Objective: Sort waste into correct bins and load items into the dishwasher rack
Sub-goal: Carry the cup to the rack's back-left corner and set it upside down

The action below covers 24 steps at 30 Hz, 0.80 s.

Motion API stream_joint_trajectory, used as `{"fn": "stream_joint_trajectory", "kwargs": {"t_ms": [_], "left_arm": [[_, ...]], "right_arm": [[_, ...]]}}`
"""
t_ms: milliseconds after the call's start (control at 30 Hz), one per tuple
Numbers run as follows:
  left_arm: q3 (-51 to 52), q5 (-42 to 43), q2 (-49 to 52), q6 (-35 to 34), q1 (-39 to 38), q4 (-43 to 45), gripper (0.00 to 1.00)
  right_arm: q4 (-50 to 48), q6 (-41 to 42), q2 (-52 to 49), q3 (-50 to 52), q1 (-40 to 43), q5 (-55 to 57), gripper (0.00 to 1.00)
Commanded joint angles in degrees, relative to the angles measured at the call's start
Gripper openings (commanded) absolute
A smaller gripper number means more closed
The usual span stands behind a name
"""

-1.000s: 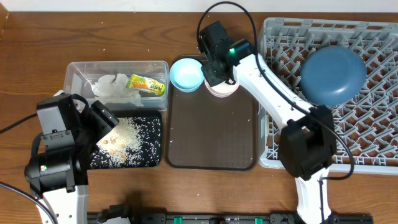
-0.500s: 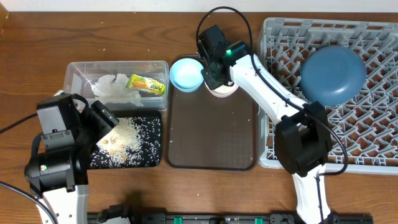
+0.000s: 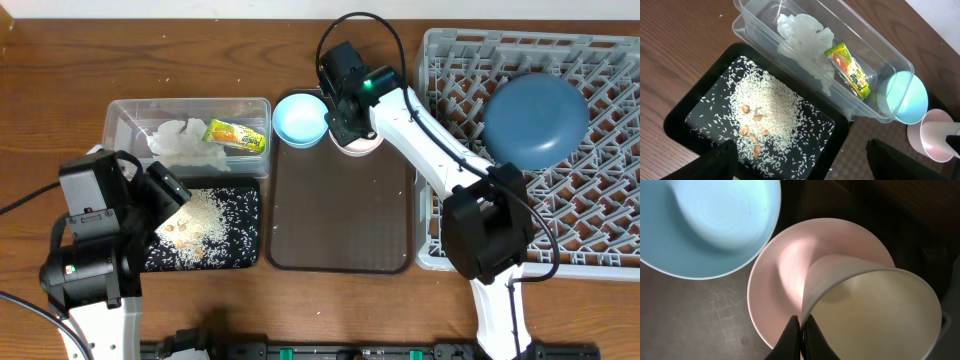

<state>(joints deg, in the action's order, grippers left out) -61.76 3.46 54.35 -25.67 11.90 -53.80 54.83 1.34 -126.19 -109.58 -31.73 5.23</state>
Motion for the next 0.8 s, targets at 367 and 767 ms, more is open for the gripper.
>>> {"fn": "stream_joint_trajectory", "kwargs": {"t_ms": [367, 767], "left_arm": [[-0.61, -0.70, 0.68, 0.31, 0.24, -0.15, 0.85], [-0.61, -0.70, 0.68, 0.31, 0.24, -0.15, 0.85]], "right_arm": [[3.82, -5.18, 14.16, -10.32, 9.53, -12.72, 0.01], [9.31, -19.52, 7.43, -9.75, 35.04, -68.28, 0.01]]}}
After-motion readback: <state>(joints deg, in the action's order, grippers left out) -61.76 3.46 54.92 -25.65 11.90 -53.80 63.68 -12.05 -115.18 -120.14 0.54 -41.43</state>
